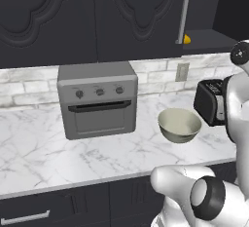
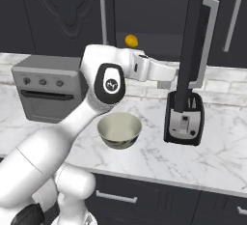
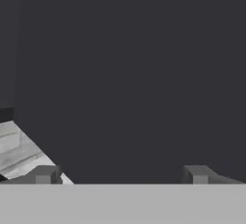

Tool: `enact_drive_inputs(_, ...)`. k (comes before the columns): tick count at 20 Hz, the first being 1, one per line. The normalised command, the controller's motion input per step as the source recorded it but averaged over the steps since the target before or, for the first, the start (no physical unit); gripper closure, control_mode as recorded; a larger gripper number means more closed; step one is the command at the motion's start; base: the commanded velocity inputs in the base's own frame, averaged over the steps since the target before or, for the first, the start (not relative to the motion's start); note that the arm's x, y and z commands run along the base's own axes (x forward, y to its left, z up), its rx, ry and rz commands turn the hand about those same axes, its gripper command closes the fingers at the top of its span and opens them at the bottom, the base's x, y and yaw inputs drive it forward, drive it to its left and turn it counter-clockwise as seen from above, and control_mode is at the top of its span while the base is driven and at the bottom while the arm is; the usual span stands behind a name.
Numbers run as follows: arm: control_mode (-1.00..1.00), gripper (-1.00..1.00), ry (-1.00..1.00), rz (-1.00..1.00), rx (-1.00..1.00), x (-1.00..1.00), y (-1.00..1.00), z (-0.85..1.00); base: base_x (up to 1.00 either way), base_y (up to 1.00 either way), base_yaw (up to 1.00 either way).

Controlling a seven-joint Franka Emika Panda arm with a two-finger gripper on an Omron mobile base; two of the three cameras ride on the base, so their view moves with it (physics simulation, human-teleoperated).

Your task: Open the cabinet. Pick the orange and mango from the cabinet and place them into the bowl. Then close the cabinet.

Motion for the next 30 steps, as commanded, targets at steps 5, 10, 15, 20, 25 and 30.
enact_drive_inputs(5,-1.00,-1.00,-0.02,0.21,-0.14,-0.01,0.82,0.00,0.00,0.00,0.00)
enact_drive_inputs(10,-1.00,-1.00,-0.07,0.58,-0.08,-0.03,0.95,0.04,0.00,0.00,0.00)
enact_drive_inputs(15,-1.00,-1.00,-0.15,0.68,-0.02,0.00,0.59,0.23,0.00,0.00,0.00)
enact_drive_inputs(20,-1.00,-1.00,-0.20,0.62,0.00,-0.07,0.31,0.37,0.00,0.00,0.00)
enact_drive_inputs(25,-1.00,-1.00,-0.09,0.26,0.02,0.00,0.22,0.21,0.00,0.00,0.00)
enact_drive_inputs(30,-1.00,-1.00,-0.02,0.00,0.00,0.09,0.33,0.00,0.00,0.00,0.00)
